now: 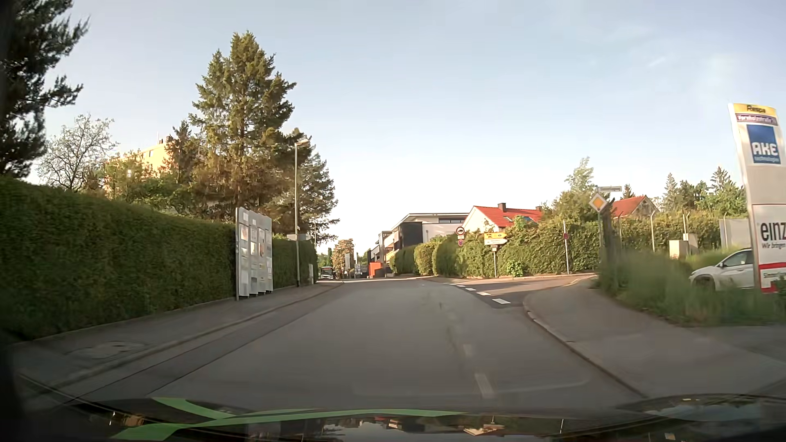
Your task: Follow the waypoints while adhering to traffic rules and regulations
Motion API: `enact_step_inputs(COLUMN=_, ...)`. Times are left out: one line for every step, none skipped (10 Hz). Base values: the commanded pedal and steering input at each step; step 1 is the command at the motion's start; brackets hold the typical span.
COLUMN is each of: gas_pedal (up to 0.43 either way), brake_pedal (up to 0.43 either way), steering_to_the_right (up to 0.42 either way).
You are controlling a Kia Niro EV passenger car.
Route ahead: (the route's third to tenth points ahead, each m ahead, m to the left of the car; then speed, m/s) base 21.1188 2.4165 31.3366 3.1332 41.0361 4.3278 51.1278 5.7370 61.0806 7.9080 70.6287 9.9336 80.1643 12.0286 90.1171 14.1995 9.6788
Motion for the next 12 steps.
enact_step_inputs(gas_pedal=0.157, brake_pedal=0.000, steering_to_the_right=-0.022)
enact_step_inputs(gas_pedal=0.157, brake_pedal=0.000, steering_to_the_right=-0.020)
enact_step_inputs(gas_pedal=0.157, brake_pedal=0.000, steering_to_the_right=-0.019)
enact_step_inputs(gas_pedal=0.157, brake_pedal=0.000, steering_to_the_right=-0.016)
enact_step_inputs(gas_pedal=0.157, brake_pedal=0.000, steering_to_the_right=-0.014)
enact_step_inputs(gas_pedal=0.157, brake_pedal=0.000, steering_to_the_right=-0.011)
enact_step_inputs(gas_pedal=0.157, brake_pedal=0.000, steering_to_the_right=-0.010)
enact_step_inputs(gas_pedal=0.157, brake_pedal=0.000, steering_to_the_right=-0.010)
enact_step_inputs(gas_pedal=0.157, brake_pedal=0.000, steering_to_the_right=-0.010)
enact_step_inputs(gas_pedal=0.157, brake_pedal=0.000, steering_to_the_right=-0.010)
enact_step_inputs(gas_pedal=0.157, brake_pedal=0.000, steering_to_the_right=-0.010)
enact_step_inputs(gas_pedal=0.157, brake_pedal=0.000, steering_to_the_right=-0.010)
